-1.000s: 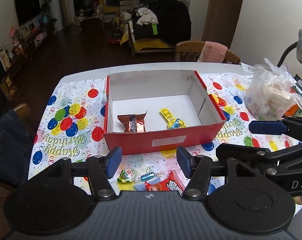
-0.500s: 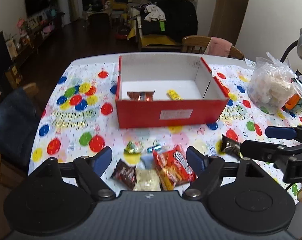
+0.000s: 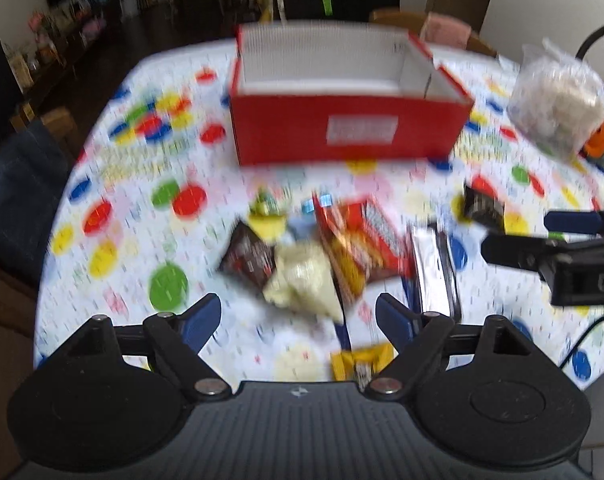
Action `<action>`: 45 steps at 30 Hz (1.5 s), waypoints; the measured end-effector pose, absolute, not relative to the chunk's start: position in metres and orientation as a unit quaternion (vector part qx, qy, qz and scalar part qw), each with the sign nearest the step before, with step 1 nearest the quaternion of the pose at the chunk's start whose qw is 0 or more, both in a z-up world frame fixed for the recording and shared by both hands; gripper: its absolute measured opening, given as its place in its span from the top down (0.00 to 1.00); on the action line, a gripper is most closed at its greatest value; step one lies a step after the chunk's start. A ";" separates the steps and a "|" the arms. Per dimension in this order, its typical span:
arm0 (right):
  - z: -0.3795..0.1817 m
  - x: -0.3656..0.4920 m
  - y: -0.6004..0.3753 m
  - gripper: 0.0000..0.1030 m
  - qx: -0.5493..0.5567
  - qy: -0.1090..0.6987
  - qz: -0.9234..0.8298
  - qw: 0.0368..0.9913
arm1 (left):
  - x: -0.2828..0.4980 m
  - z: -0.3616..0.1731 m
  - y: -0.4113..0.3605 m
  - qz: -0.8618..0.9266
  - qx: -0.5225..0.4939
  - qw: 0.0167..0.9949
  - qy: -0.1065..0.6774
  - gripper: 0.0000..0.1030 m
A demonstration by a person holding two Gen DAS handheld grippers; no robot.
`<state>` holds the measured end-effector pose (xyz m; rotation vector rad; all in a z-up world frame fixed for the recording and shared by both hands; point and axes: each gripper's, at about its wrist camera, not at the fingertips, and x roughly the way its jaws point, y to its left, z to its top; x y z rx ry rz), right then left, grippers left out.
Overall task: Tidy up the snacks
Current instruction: 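Grasp the yellow square snack packet with left tool while right tool grasps silver foil bar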
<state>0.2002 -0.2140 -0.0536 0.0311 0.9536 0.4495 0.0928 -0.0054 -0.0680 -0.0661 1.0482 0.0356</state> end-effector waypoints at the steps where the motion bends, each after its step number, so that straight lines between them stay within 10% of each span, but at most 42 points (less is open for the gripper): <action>1: -0.060 0.201 -0.213 0.00 0.014 0.463 0.209 0.861 | 0.093 -0.075 -0.006 0.013 -0.038 0.857 0.513 0.18; 22: -0.141 0.237 -0.187 0.35 0.025 0.572 0.150 0.806 | 0.109 -0.141 -0.031 -0.018 -0.052 0.790 0.610 0.19; 45: -0.139 0.232 -0.181 0.61 -0.001 0.551 0.135 0.823 | 0.107 -0.144 -0.032 -0.033 -0.062 0.791 0.608 0.56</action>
